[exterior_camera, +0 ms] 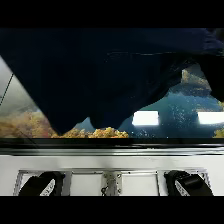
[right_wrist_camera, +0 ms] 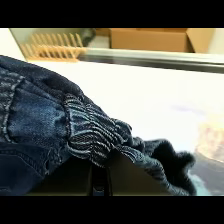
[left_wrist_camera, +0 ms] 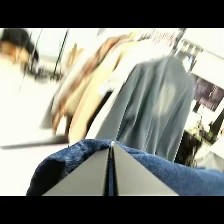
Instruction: Fold the clothes and pants, and hang the long-sleeved shirts on hangers.
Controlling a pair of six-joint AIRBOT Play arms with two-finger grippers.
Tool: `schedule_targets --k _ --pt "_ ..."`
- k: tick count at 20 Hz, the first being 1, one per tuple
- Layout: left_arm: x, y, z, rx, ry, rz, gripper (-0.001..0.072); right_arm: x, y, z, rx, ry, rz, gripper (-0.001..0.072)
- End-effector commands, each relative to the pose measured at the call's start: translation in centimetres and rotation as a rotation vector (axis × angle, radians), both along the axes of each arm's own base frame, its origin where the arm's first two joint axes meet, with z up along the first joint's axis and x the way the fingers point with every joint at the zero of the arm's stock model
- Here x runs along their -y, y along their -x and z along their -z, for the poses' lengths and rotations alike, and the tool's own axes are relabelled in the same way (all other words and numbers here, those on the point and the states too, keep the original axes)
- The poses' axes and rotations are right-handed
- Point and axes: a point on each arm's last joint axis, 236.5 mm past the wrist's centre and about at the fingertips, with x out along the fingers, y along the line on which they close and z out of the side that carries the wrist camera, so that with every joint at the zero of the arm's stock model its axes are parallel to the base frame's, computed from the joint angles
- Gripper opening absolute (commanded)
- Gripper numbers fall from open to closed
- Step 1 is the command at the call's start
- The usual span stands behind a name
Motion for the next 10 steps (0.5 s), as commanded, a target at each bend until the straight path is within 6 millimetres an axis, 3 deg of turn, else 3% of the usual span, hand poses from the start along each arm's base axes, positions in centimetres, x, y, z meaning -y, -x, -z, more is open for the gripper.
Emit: schedule_targets --k 1,3,5,7,10 --pt "-0.5 1.9 -3.1 0.089 0.007 -0.015 0.0016 -0.6 2.7 -2.1 0.008 -0.124 -0.035 0.0056" --pt "-0.3 0.1 -3.3 0.082 0.002 -0.017 0.0016 -0.9 2.3 -1.6 -0.049 -0.189 -0.031 0.0056" --pt "0.0 -3.5 -2.4 0.037 -0.003 -0.016 0.0016 -1.5 1.0 1.3 -0.220 -0.245 -0.018 0.0056" --pt "0.6 -9.3 0.6 -0.057 -0.012 -0.014 0.0017 -2.5 -0.6 7.1 -0.475 -0.207 -0.003 0.0056" --pt "2.5 -18.9 8.7 -0.258 -0.033 0.010 0.0016 -3.3 -4.0 16.0 -0.749 -0.085 0.008 0.0056"
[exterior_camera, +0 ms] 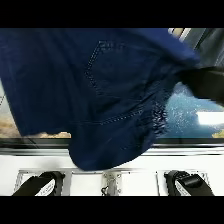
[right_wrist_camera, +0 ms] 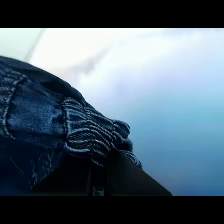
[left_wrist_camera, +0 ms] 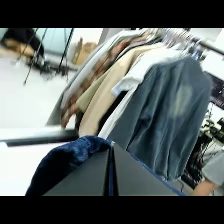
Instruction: Fold the clothes and pants, and hang the long-sleeved shirts on hangers.
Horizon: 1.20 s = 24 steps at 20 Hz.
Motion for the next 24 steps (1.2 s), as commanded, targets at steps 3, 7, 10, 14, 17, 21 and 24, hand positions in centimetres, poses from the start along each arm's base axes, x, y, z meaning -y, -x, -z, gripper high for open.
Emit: schedule_targets --k 3,7,10,14,17,21,24 --pt "4.3 -15.3 16.2 -0.334 -0.031 0.042 0.0016 0.3 -8.1 13.9 -0.341 0.176 0.033 0.0056" --pt "7.1 -21.0 27.6 -0.518 -0.043 0.057 0.0423 1.8 -16.9 19.5 -0.294 0.189 0.155 0.0240" --pt "5.1 -21.6 30.9 -0.636 -0.032 0.044 0.0672 5.2 -19.4 19.7 -0.265 0.155 0.248 0.0697" --pt "-1.8 -16.4 35.0 -0.878 -0.199 0.063 0.0672 10.4 -17.7 15.7 -0.214 0.168 0.323 0.0697" --pt "-7.8 -9.0 41.9 -1.102 -0.461 -0.063 0.0672 10.4 -13.9 13.7 -0.193 0.230 0.267 0.0696" --pt "-6.3 3.6 51.3 -1.371 -0.443 0.020 0.0672 10.3 -9.9 13.8 -0.195 0.231 0.261 0.0697" --pt "-2.9 10.9 57.3 -1.499 -0.294 0.065 0.0672 9.9 -8.3 15.0 -0.217 0.217 0.253 0.0697"
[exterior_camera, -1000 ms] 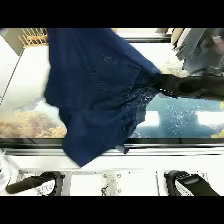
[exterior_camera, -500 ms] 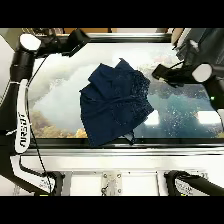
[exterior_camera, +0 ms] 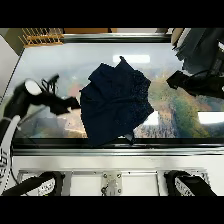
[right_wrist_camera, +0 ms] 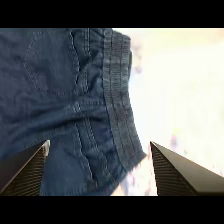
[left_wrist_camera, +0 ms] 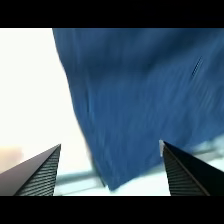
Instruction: Fold the clothes and pants, and hang the long-sleeved shirts on hangers.
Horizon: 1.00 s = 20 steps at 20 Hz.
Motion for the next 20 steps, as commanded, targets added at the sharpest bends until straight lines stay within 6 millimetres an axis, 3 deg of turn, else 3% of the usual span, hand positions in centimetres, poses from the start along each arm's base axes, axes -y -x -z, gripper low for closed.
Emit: schedule_targets --k 1,6,11,18,19,20 --pt "2.6 8.8 6.6 -0.146 0.104 -0.100 0.0672 -0.5 2.1 1.1 -0.023 -0.019 -0.011 0.0696" --pt "5.0 12.5 9.9 -0.190 0.168 -0.187 0.0672 -1.7 2.1 1.1 -0.021 -0.083 -0.021 0.0696" --pt "7.0 10.9 9.6 -0.096 0.148 -0.167 0.0672 -1.7 2.0 1.0 -0.016 -0.086 -0.020 0.0696" --pt "11.5 11.2 10.5 -0.202 0.127 -0.029 0.0669 -1.7 2.1 1.0 -0.018 -0.084 -0.020 0.0697" --pt "12.0 11.1 10.6 -0.204 0.124 -0.012 0.0484 -1.6 2.1 1.0 -0.019 -0.083 -0.019 0.0696" --pt "12.4 10.8 10.6 -0.201 0.123 -0.002 0.0227 -1.3 2.1 1.3 -0.024 -0.069 -0.016 0.0697"
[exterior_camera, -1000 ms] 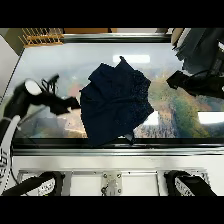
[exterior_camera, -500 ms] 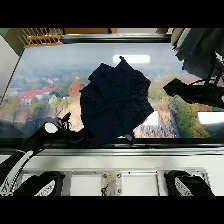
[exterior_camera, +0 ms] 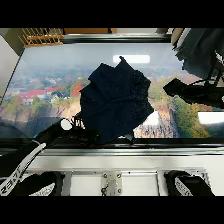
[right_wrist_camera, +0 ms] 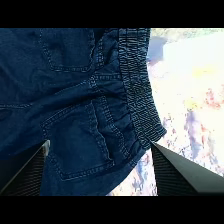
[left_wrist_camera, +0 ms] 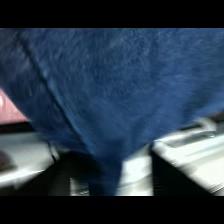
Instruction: Fold the clothes and pants, and hang the long-sleeved shirts on hangers.
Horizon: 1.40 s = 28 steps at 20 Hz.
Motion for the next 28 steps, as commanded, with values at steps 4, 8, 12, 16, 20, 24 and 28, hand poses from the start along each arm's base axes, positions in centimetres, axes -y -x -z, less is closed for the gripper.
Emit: schedule_targets --k 4,8,12,16,20,24,28 --pt "0.9 -3.3 -2.3 0.063 0.037 0.036 0.0017 3.2 1.7 5.7 -0.176 0.097 0.040 0.0697" --pt "-1.5 -6.1 -5.7 0.154 0.069 -0.028 0.0017 4.4 4.6 16.8 -0.461 0.004 0.171 0.0697" --pt "-2.7 -7.3 -7.0 0.196 0.076 -0.072 0.0016 1.0 2.4 22.6 -0.465 -0.204 0.207 0.0697" --pt "-2.7 -7.2 -7.0 0.194 0.078 -0.074 0.0016 -1.5 -1.6 23.2 -0.349 -0.319 0.184 0.0697" --pt "-2.8 -7.3 -7.0 0.196 0.076 -0.076 0.0017 -3.4 -2.3 24.2 -0.336 -0.344 0.153 0.0692" --pt "-2.8 -7.4 -7.0 0.197 0.076 -0.077 0.0017 -4.1 -1.9 25.0 -0.317 -0.272 0.042 0.0102" --pt "-2.7 -10.2 -11.0 0.313 0.100 -0.082 0.0016 -4.5 -2.3 20.9 -0.233 -0.215 -0.076 0.0055"
